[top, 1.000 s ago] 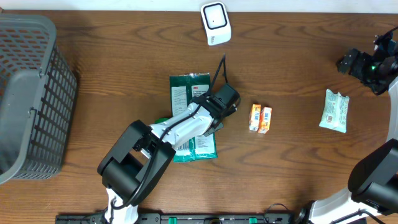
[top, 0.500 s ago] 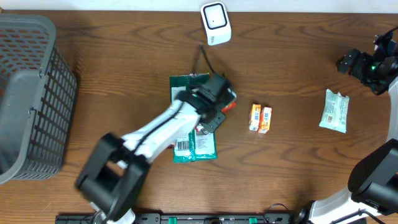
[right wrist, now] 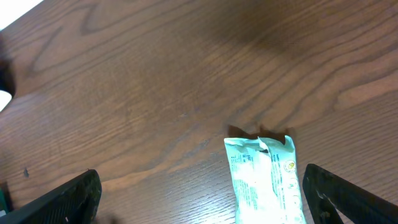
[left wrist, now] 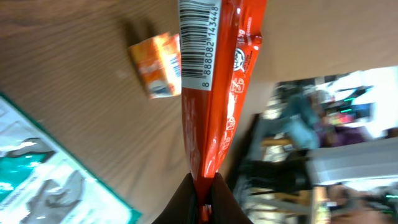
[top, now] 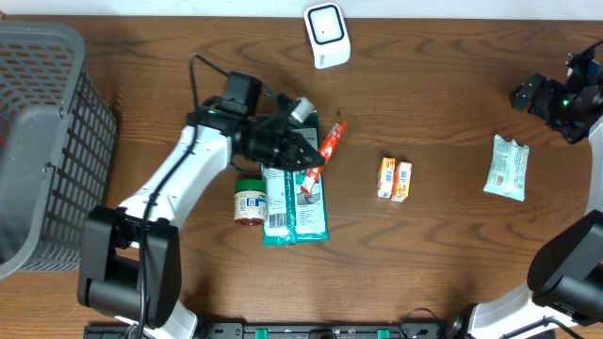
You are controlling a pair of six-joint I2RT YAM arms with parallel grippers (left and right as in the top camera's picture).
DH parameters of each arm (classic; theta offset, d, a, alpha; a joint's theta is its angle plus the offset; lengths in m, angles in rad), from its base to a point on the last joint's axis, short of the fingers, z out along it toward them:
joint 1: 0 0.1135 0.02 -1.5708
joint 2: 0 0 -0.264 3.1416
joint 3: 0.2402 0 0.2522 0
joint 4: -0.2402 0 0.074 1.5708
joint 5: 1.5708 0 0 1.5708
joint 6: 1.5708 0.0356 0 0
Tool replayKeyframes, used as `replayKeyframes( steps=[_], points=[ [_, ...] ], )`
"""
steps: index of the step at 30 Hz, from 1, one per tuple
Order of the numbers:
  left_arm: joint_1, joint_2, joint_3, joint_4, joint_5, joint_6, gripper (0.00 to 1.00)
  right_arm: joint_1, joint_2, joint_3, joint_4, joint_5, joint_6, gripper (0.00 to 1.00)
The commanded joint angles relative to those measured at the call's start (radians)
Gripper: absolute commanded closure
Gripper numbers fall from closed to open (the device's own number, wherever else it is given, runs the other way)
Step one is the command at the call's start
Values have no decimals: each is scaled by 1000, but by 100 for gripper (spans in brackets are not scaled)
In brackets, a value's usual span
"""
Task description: Scan the item barcode
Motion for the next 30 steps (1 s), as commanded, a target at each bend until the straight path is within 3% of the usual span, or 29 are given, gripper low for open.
replayKeyframes(
  steps=[1,9,18,24,30],
  points=[
    [39,6,17,-4,162,-49,92,-4,3,-1,-1,5,-10,1],
    [53,6,17,29,336,-60,89,-4,3,-1,-1,5,-10,1],
    [53,6,17,61,364,-147,89,-4,3,-1,-1,5,-10,1],
    [53,6,17,294,364,-403,93,-2,3,-1,-1,5,-10,1],
    [53,6,17,714,351,-750,93,-2,3,-1,-1,5,-10,1]
  ],
)
